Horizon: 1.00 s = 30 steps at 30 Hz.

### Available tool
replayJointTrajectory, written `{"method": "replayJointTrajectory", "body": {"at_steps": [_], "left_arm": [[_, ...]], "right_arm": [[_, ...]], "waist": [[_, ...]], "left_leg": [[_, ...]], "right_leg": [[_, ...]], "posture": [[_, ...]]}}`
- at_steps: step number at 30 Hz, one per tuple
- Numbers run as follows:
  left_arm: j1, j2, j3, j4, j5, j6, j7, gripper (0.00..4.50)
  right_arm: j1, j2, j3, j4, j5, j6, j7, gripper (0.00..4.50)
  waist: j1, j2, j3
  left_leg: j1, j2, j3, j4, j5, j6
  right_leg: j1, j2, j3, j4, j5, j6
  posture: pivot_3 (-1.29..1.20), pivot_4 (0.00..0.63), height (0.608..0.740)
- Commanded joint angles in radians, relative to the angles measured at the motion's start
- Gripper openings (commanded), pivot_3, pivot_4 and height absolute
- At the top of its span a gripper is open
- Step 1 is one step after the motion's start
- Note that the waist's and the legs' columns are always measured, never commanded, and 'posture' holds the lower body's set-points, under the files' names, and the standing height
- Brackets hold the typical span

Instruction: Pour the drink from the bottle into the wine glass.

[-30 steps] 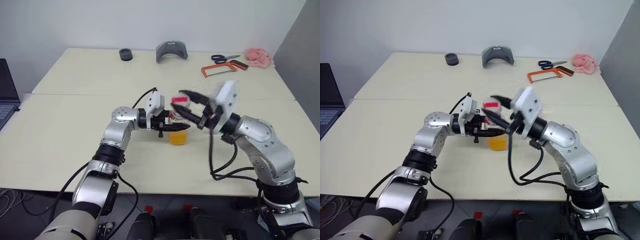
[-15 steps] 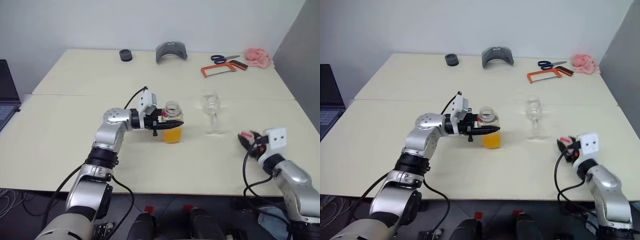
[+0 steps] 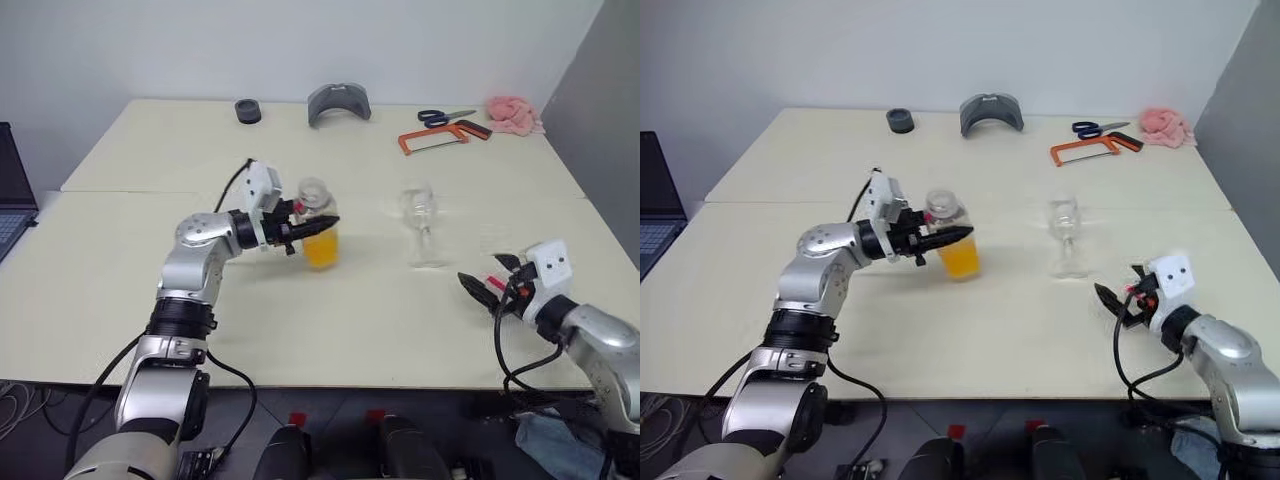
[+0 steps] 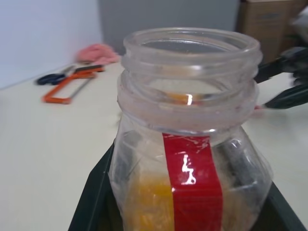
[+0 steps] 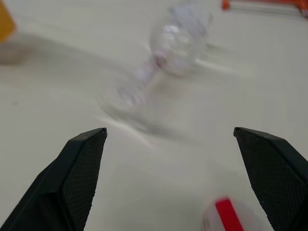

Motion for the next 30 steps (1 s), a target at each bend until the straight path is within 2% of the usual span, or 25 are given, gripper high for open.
{"method": "replayJointTrajectory", "body": {"at_steps": [1, 4, 9, 14, 23, 24, 30], "left_arm": [[-0.026, 0.023, 0.082, 0.060, 0.043, -0.082, 0.186, 1.69], [-0.033, 0.041, 0.112, 0.127, 0.063, -0.109, 0.279, 1.69], [-0.068, 0.068, 0.167, 0.261, 0.077, -0.161, 0.429, 1.69], [-0.095, 0.089, 0.182, 0.359, 0.100, -0.199, 0.522, 1.69], [-0.113, 0.089, 0.199, 0.464, 0.108, -0.242, 0.615, 1.69], [-0.114, 0.087, 0.203, 0.469, 0.102, -0.241, 0.619, 2.39], [-0.104, 0.077, 0.212, 0.479, 0.076, -0.240, 0.603, 4.22]], "right_arm": [[-0.156, 0.051, 0.107, -0.105, 0.121, 0.076, 0.042, 4.50], [-0.265, 0.105, 0.222, -0.077, 0.100, 0.093, 0.042, 4.50], [-0.424, 0.234, 0.393, 0.113, -0.064, 0.016, -0.024, 4.50], [-0.529, 0.350, 0.462, 0.269, -0.162, -0.058, -0.047, 4.50], [-0.572, 0.431, 0.493, 0.316, -0.196, -0.077, -0.006, 4.50], [-0.575, 0.435, 0.492, 0.318, -0.199, -0.076, -0.004, 4.50], [-0.572, 0.441, 0.487, 0.308, -0.212, -0.066, 0.001, 4.50]], "waist": [[-0.002, 0.000, 0.000], [0.000, -0.001, 0.000], [0.003, -0.001, 0.000], [0.010, -0.001, 0.000], [0.004, -0.002, 0.000], [0.002, -0.002, 0.000], [-0.002, -0.002, 0.000]], "left_leg": [[0.000, 0.001, -0.001, 0.000, 0.000, 0.000], [-0.001, 0.001, -0.003, 0.000, 0.000, 0.000], [-0.004, 0.000, -0.006, 0.001, 0.000, -0.001], [-0.004, -0.001, -0.007, 0.002, 0.002, -0.003], [-0.004, -0.001, -0.007, 0.000, 0.002, -0.004], [-0.004, -0.001, -0.007, 0.000, 0.002, -0.003], [-0.004, -0.001, -0.007, 0.000, 0.002, -0.004]], "right_leg": [[0.000, 0.000, 0.000, 0.000, 0.000, 0.000], [0.000, 0.000, -0.003, 0.000, 0.000, 0.000], [-0.001, -0.005, -0.003, -0.001, 0.000, 0.000], [-0.002, -0.006, -0.004, 0.000, 0.000, 0.000], [-0.003, -0.005, -0.004, 0.000, 0.000, 0.000], [-0.003, -0.005, -0.004, 0.000, 0.000, 0.000], [-0.004, -0.004, -0.004, 0.000, 0.000, 0.000]], "posture": [[0.00, 0.150, 0.740], [0.00, 0.150, 0.740], [0.00, 0.150, 0.740], [0.00, 0.150, 0.740], [0.00, 0.150, 0.740], [0.00, 0.150, 0.740], [0.00, 0.150, 0.740]]}}
